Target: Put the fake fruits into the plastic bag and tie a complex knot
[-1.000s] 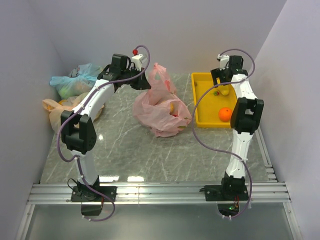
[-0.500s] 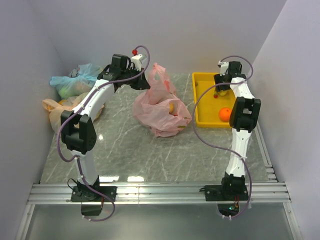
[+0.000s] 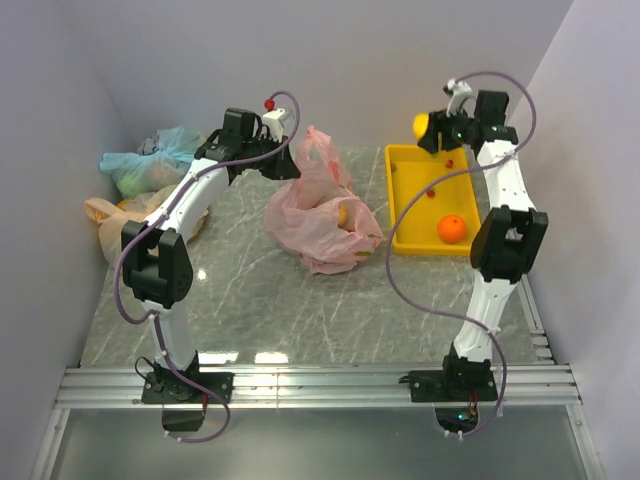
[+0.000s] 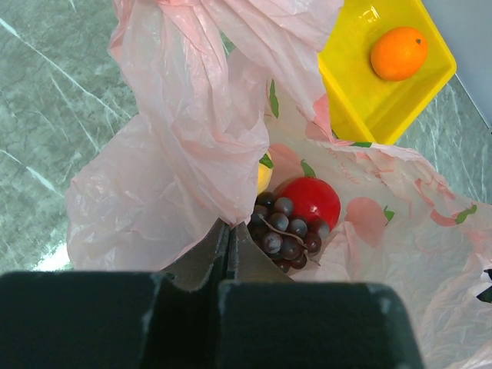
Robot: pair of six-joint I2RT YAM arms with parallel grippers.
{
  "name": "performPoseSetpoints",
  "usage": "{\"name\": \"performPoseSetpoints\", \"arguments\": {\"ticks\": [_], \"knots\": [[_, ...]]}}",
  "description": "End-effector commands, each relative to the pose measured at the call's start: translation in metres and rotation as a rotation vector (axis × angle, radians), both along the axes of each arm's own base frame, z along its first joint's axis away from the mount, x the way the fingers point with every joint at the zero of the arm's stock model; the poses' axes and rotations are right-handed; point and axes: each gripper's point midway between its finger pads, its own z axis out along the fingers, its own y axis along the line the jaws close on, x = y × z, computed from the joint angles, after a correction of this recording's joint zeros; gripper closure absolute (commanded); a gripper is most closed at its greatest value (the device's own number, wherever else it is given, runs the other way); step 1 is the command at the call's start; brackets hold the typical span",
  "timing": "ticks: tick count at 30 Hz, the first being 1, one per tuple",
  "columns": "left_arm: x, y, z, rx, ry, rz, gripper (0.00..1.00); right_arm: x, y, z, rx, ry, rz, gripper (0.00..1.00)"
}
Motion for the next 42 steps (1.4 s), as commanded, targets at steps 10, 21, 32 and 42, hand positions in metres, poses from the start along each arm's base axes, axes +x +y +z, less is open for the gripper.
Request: {"name": "performPoseSetpoints", "arguments": {"ticks": [10, 21, 32, 42], "knots": [[0.001, -0.002, 0.020, -0.040, -0.037, 0.000, 1.00, -0.165, 0.248, 0.104, 0.069, -0.157, 0.825, 0.77], [-0.001, -0.001, 0.022, -0.051, -0.045, -0.001, 1.00, -0.214, 0.272, 0.030, 0.048, 0.172, 0.979, 0.16], [-0.006, 0.004, 0.015, -0.036, -0.031, 0.003, 1.00, -0.152, 0.132, 0.101, 0.139, 0.038, 0.489, 0.06], [-0.009, -0.001, -0.003, -0.023, -0.005, -0.016, 1.00, -0.154, -0.039, -0.014, -0.164, 0.405, -0.039, 0.04]]}}
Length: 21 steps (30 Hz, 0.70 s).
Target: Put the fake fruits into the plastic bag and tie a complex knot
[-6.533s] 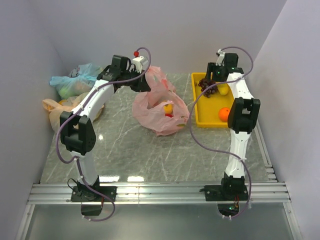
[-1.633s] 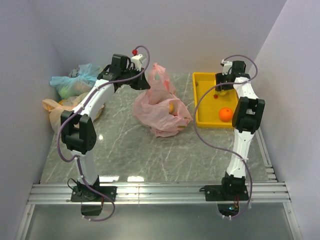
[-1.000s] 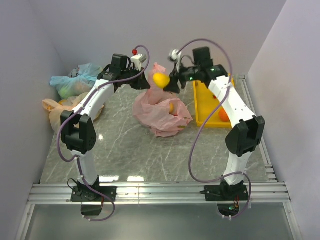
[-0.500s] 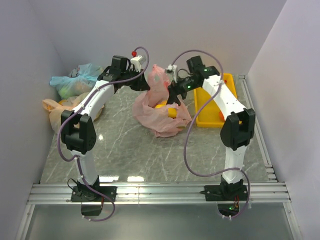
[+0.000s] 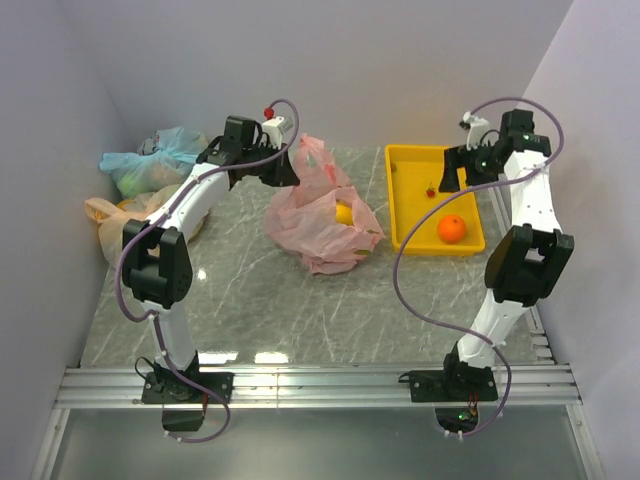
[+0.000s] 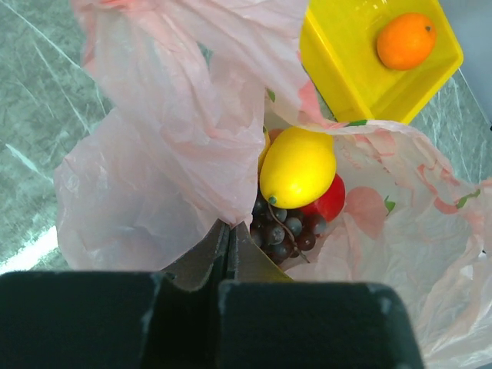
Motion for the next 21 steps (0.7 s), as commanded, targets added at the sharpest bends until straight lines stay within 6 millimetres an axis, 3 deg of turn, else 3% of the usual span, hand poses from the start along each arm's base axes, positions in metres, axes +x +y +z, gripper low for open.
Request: {"name": "performPoseSetpoints", "arguments": {"ticks": [1, 7, 11, 18, 21], "knots": [[-0.005, -0.005, 0.016, -0.018, -0.057, -0.028, 1.00, -0.016, -0.024, -0.043, -0.164, 0.151, -0.093, 0.03], [-0.008, -0.004, 0.007, 0.001, -0.047, -0.029, 1.00, -0.020, -0.046, -0.087, -0.248, 0.282, -0.184, 0.02], [-0.007, -0.002, 0.005, 0.007, -0.044, -0.025, 1.00, -0.025, -0.046, -0.117, -0.251, 0.376, -0.193, 0.01], [-0.006, -0.002, 0.006, 0.014, -0.048, -0.025, 1.00, -0.043, -0.034, -0.154, -0.205, 0.500, -0.170, 0.01], [-0.005, -0.002, 0.004, 0.018, -0.041, -0.025, 1.00, -0.046, -0.024, -0.155, -0.153, 0.525, -0.155, 0.12]]}}
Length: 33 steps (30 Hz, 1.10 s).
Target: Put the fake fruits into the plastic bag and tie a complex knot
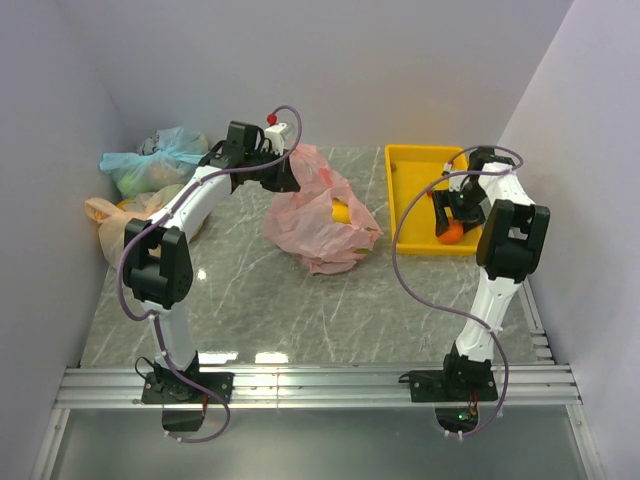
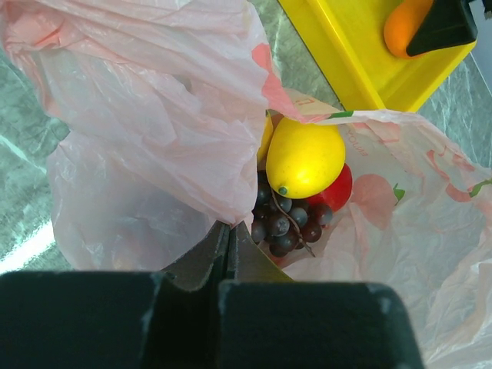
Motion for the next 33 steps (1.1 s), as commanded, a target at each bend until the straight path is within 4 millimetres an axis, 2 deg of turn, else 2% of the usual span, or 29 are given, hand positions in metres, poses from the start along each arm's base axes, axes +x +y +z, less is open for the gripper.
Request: {"name": "performPoseSetpoints", "arguments": {"ticks": [1, 3, 4, 5, 9, 10, 13, 14, 16, 17, 18, 19, 20, 21, 24, 25, 27, 28, 29, 30, 31, 33], "knots": [[0.003, -0.001, 0.022, -0.005, -0.062, -0.008, 1.00, -0.006, 0.014, 0.008, 0.059, 0.024, -0.007, 0.22], [0.002, -0.001, 0.022, -0.004, -0.062, -0.010, 1.00, 0.000, 0.017, 0.021, 0.080, -0.013, -0.003, 0.32], [0.002, -0.001, 0.023, -0.005, -0.065, -0.012, 1.00, 0.002, 0.020, 0.033, 0.094, -0.043, 0.004, 0.41], [0.001, -0.001, 0.023, -0.005, -0.065, -0.014, 1.00, 0.009, 0.023, 0.046, 0.107, -0.082, 0.013, 0.45], [-0.003, -0.002, 0.026, -0.016, -0.071, -0.027, 1.00, 0.029, 0.056, 0.113, 0.276, -0.298, 0.075, 0.58], [-0.005, -0.002, 0.026, -0.019, -0.072, -0.032, 1.00, 0.035, 0.075, 0.139, 0.366, -0.380, 0.116, 0.59], [-0.008, -0.003, 0.027, -0.028, -0.074, -0.038, 1.00, 0.049, 0.123, 0.186, 0.486, -0.515, 0.208, 0.62], [-0.009, -0.003, 0.027, -0.030, -0.071, -0.040, 1.00, 0.048, 0.154, 0.202, 0.552, -0.545, 0.281, 0.62], [-0.011, -0.004, 0.026, -0.040, -0.057, -0.042, 1.00, 0.054, 0.188, 0.225, 0.620, -0.624, 0.357, 0.62], [-0.012, -0.005, 0.025, -0.043, -0.051, -0.041, 1.00, 0.053, 0.207, 0.228, 0.648, -0.639, 0.393, 0.62], [-0.014, -0.005, 0.025, -0.045, -0.049, -0.042, 1.00, 0.047, 0.240, 0.234, 0.681, -0.651, 0.456, 0.62], [-0.015, -0.006, 0.022, -0.046, -0.040, -0.041, 1.00, 0.052, 0.255, 0.243, 0.701, -0.694, 0.482, 0.62], [-0.015, -0.006, 0.022, -0.047, -0.038, -0.040, 1.00, 0.049, 0.271, 0.247, 0.716, -0.706, 0.518, 0.62], [-0.016, -0.005, 0.025, -0.050, -0.044, -0.039, 1.00, 0.043, 0.296, 0.248, 0.730, -0.708, 0.565, 0.63], [-0.017, -0.005, 0.028, -0.050, -0.052, -0.035, 1.00, 0.039, 0.328, 0.241, 0.732, -0.716, 0.640, 0.63], [-0.018, -0.004, 0.029, -0.047, -0.055, -0.038, 1.00, 0.030, 0.344, 0.231, 0.743, -0.682, 0.677, 0.63], [-0.018, -0.003, 0.030, -0.042, -0.057, -0.033, 1.00, 0.020, 0.357, 0.227, 0.758, -0.656, 0.747, 0.65], [-0.019, -0.001, 0.030, -0.039, -0.060, -0.032, 1.00, 0.008, 0.361, 0.212, 0.760, -0.580, 0.761, 0.65], [-0.019, 0.000, 0.031, -0.037, -0.060, -0.028, 1.00, 0.003, 0.364, 0.211, 0.755, -0.564, 0.790, 0.66], [-0.020, 0.000, 0.032, -0.041, -0.059, -0.027, 1.00, -0.001, 0.363, 0.203, 0.727, -0.558, 0.835, 0.67], [-0.020, 0.000, 0.034, -0.049, -0.056, -0.021, 1.00, -0.014, 0.362, 0.191, 0.716, -0.482, 0.845, 0.67], [-0.021, 0.002, 0.038, -0.057, -0.054, -0.015, 1.00, -0.026, 0.359, 0.181, 0.700, -0.438, 0.898, 0.66]]}}
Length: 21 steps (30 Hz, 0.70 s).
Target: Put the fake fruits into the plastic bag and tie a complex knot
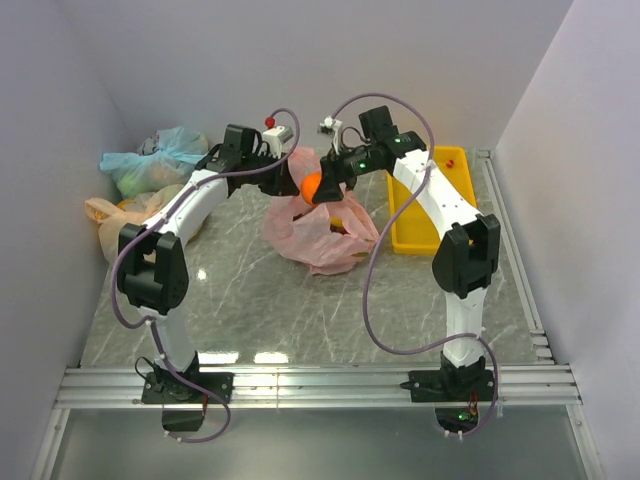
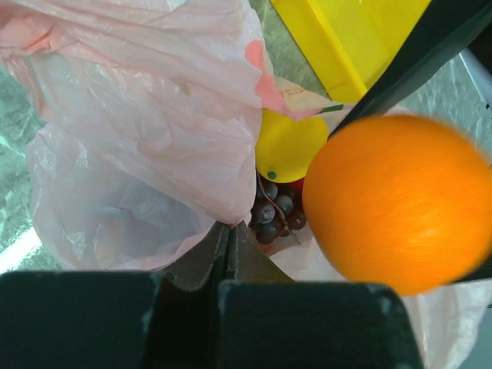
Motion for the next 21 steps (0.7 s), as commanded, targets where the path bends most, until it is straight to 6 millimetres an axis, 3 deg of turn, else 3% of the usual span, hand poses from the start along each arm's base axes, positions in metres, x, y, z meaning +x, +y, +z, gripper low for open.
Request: {"name": "performPoseSetpoints", "arguments": {"ticks": [1, 2, 3, 5, 6, 11, 15, 21], "knots": [[-0.007, 0.000, 0.034, -0.045, -0.064, -0.003, 1.00, -0.036, -0.012, -0.011, -0.084, 0.053, 0.117, 0.64], [-0.008, 0.000, 0.035, -0.046, -0.064, -0.002, 1.00, -0.041, -0.015, -0.015, -0.103, 0.066, 0.127, 0.60], [-0.009, 0.001, 0.038, -0.049, -0.069, -0.002, 1.00, -0.043, -0.018, -0.018, -0.116, 0.080, 0.121, 0.45], [-0.012, 0.001, 0.036, -0.052, -0.059, -0.003, 1.00, -0.047, -0.024, -0.024, -0.150, 0.088, 0.114, 0.28], [-0.015, 0.002, 0.036, -0.052, -0.056, -0.003, 1.00, -0.050, -0.025, -0.023, -0.157, 0.082, 0.121, 0.04], [-0.023, 0.004, 0.034, -0.059, -0.030, 0.005, 1.00, -0.055, -0.033, 0.010, -0.102, 0.051, 0.085, 0.02], [-0.030, 0.005, 0.030, -0.060, -0.007, 0.014, 1.00, -0.062, -0.050, 0.034, -0.031, 0.045, 0.086, 0.01], [-0.030, 0.006, 0.028, -0.062, 0.009, 0.020, 1.00, -0.081, -0.085, 0.032, -0.059, 0.056, 0.135, 0.01]]}}
